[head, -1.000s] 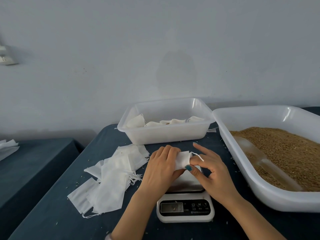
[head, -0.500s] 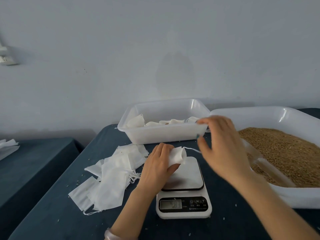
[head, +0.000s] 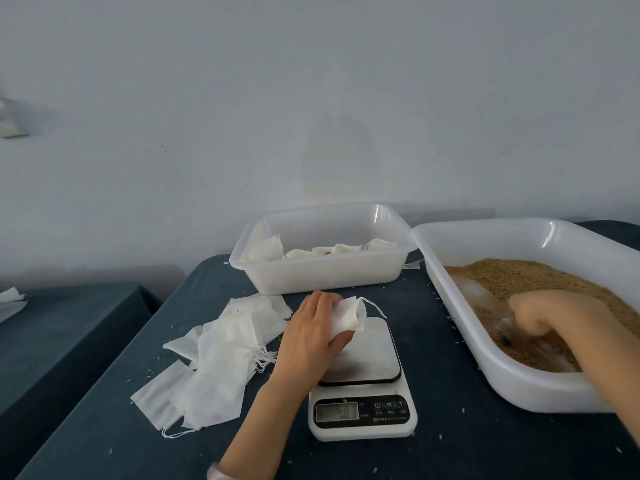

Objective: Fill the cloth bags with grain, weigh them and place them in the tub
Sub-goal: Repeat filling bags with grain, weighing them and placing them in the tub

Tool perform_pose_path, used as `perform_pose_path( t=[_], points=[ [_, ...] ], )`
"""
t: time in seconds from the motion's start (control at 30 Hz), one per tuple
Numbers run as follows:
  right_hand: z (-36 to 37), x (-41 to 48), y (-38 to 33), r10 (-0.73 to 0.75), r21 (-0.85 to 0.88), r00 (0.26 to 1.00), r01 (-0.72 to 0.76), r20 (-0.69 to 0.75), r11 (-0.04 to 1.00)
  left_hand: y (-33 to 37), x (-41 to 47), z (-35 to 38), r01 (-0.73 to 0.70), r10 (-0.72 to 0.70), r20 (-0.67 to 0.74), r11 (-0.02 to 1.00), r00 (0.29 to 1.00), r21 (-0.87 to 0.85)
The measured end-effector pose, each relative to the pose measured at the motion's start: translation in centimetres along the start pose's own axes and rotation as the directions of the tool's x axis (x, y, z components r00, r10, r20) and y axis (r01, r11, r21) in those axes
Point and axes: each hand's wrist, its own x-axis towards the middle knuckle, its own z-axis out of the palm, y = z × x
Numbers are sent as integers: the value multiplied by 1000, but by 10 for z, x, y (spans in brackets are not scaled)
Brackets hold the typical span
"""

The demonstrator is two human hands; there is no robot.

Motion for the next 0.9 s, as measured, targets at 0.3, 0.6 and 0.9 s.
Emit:
perform_pose_path(
  t=[0.3, 0.6, 0.9],
  points=[
    [4, 2, 0, -8, 309, 997, 30, -72, 951, -1, 0, 1, -5, 5, -5, 1000, 1000, 9],
    [2, 10, -3, 68, 601, 988, 29, -138, 799, -2, 0, 2, 4, -4, 8, 1000, 1000, 7],
    [12, 11, 5, 44, 594, 999, -19, -28, 804, -3, 0, 2, 6, -7, 23, 1000, 1000, 14]
  ],
)
